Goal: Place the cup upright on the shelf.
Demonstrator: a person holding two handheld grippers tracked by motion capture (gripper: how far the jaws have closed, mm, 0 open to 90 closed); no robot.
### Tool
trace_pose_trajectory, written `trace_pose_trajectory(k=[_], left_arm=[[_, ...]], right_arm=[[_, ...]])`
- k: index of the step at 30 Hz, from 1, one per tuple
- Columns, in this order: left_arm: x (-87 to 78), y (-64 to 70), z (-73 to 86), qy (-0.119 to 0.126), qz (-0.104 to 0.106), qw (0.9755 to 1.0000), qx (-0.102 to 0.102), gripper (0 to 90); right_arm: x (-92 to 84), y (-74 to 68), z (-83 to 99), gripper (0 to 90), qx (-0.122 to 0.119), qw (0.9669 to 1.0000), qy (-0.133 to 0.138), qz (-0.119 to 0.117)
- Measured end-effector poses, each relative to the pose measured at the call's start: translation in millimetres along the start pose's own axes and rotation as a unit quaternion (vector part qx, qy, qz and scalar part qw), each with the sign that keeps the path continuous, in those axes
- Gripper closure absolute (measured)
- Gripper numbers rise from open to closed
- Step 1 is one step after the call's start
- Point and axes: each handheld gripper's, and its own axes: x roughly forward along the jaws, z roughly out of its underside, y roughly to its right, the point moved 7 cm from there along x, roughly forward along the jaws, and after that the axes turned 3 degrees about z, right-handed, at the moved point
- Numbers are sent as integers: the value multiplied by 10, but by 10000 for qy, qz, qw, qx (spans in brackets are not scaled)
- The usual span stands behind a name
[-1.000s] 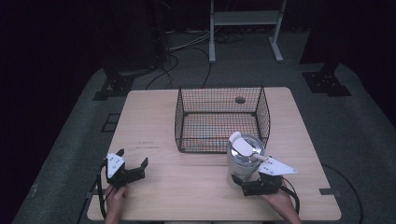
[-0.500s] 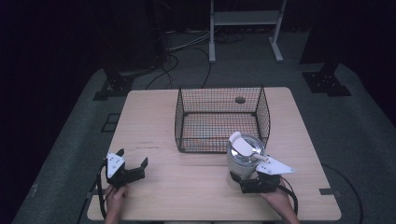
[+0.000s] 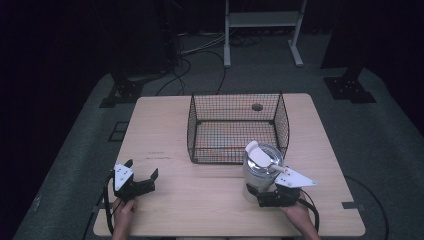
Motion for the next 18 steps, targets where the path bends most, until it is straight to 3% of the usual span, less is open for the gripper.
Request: trace_pose_trajectory(k=[14,18], left_arm=[[0,1,0,2,-1,10000,-1,0],[-1,3,1,-4,-2,10000,3,0]], right_arm=[[-61,63,-168,89,198,9996,207,-45],[-68,78,-227,89,127,9997,220,-51]])
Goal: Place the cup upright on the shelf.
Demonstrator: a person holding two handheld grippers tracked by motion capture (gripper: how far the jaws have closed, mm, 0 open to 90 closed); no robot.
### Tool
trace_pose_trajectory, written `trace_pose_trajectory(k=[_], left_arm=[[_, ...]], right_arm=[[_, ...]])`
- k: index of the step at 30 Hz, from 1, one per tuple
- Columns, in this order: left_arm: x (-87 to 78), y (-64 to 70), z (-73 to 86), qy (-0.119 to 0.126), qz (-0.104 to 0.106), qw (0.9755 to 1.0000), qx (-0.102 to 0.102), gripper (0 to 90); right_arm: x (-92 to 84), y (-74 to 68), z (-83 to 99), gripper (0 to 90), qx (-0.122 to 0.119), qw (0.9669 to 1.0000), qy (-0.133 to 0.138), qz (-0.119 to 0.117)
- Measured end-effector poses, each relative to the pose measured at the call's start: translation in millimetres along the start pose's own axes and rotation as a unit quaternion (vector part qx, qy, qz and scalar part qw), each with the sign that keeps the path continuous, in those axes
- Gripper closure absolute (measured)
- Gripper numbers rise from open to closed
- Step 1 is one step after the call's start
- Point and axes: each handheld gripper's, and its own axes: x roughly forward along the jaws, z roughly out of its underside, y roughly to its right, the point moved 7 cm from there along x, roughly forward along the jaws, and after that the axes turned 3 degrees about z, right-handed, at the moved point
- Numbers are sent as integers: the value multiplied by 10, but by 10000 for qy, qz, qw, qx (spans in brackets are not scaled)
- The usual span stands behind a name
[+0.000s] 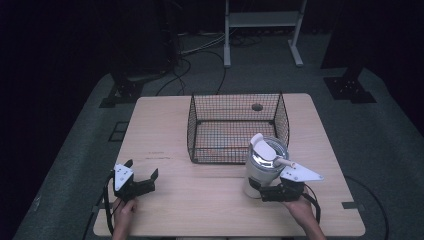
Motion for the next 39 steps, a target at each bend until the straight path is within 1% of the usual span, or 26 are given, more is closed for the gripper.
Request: trace_pose_trajectory(k=[6,7,13,17,21,26,29,39], left_arm=[[1,0,0,3,2,10000,-6,0],[1,2,-1,9,3,10000,-11,0],[2,0,-2,18,6,10000,-21,0],[-2,5,-1,0,9,10000,-6,0],[0,2,-2,10,13,10000,-18,0],[-2,2,-2,6,10,10000,3,0],[-1,1,-2,12,14,10000,0,0],[-3,1,-2,12,17,10000,-3,0]], right_arm=[[19,3,-113,89,-4,10000,0,-79],[25,7,-134,89,-58,9999,19,-84],[62,-3,-307,89,-191,9996,28,-185],[89,-13,-419,88,-248,9994,61,-252],[126,-15,-543,88,-227,9991,101,-338],[182,-8,-694,88,-301,9988,134,-367],[221,2,-781,88,-289,9987,142,-407],[390,77,-1047,88,-298,9985,172,-430]])
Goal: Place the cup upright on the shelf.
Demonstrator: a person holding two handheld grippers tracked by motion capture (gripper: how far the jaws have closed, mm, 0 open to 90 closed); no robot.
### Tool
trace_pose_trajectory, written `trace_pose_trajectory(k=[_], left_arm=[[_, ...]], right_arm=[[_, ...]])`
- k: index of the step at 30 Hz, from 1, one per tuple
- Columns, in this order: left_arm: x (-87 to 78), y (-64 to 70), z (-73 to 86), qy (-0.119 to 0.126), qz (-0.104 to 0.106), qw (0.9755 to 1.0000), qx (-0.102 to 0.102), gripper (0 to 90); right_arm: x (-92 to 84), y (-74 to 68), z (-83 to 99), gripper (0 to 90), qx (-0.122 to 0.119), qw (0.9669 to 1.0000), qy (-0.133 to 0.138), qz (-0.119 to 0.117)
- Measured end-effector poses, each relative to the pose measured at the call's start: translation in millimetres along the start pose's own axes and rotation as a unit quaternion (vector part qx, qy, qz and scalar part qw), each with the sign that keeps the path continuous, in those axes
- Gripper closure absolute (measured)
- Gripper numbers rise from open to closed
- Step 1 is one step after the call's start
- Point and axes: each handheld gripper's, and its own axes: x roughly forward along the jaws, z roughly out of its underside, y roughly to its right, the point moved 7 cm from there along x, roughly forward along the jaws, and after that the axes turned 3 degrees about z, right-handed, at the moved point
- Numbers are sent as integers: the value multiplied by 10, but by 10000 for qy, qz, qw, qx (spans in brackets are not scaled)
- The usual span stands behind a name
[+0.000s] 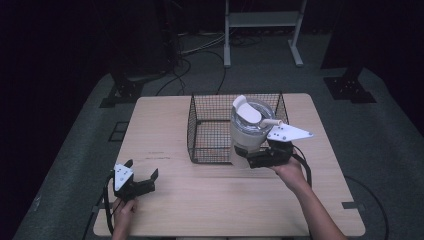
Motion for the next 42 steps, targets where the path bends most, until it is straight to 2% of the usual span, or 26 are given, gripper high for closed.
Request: trace_pose_trajectory(k=[9,19,32,37,40,42], left_arm=[[-3,-3,1,6,10,10000,11,0],[-4,-5,-1,28,16,10000,-2,0],[-9,-6,2,8,33,10000,12,0],[-8,-4,-1,26,39,10000,0,0],[-8,-2,-2,37,45,10000,-20,0],[-11,1,-2,38,56,10000,-20,0]], right_arm=[[173,102,-166,88,-48,10000,-26,6],[368,256,-316,88,157,9999,-12,38],[660,448,-404,87,165,9994,-230,186],[794,456,-442,87,169,9992,-315,155],[879,463,-469,87,34,9994,-310,176],[928,455,-481,87,76,9994,-312,142]])
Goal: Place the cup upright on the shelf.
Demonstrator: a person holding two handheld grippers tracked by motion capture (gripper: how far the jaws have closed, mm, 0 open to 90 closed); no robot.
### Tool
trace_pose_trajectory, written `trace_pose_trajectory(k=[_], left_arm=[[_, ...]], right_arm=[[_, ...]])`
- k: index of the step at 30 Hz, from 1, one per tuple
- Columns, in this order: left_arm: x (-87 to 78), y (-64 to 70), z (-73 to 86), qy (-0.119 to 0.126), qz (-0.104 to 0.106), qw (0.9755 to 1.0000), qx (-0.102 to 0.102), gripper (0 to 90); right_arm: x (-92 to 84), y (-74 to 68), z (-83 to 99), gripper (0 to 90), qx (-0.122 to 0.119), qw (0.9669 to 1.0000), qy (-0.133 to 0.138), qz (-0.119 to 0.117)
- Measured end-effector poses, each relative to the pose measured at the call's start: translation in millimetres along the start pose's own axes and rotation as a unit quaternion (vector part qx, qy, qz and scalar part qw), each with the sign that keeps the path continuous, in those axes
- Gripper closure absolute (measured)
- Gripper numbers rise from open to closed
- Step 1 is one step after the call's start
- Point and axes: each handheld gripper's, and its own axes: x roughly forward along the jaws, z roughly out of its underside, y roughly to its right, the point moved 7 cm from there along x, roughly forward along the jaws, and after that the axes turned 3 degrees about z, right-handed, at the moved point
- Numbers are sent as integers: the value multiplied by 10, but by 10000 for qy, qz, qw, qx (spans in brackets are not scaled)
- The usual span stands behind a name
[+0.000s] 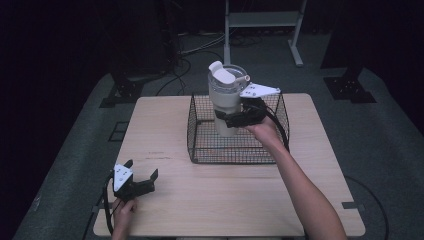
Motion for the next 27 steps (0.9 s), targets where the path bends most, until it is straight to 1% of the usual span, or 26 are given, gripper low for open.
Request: trace_pose_trajectory(k=[2,5,10,14,16,20,23,27], left_arm=[[0,-1,0,-3,-1,10000,-3,0],[0,-4,0,3,1,10000,5,0],[-2,-1,-1,12,10,10000,-14,0],[-4,-3,-1,8,12,10000,1,0],[-4,-2,-1,12,11,10000,8,0],[-5,-5,-1,9,16,10000,3,0],[-4,-3,-1,10,14,10000,3,0],[-5,-3,-1,5,14,10000,8,0]], right_arm=[[50,-1,-14,87,27,10000,-15,-25],[126,23,-25,87,-99,9999,-12,33],[248,85,1,87,-36,10000,-78,8],[345,144,51,87,-23,9999,-166,10],[391,173,74,87,1,9999,-162,16],[476,225,144,87,68,9998,-195,-33],[536,253,220,87,81,9995,-289,-73],[615,276,290,86,53,9993,-338,-115]])
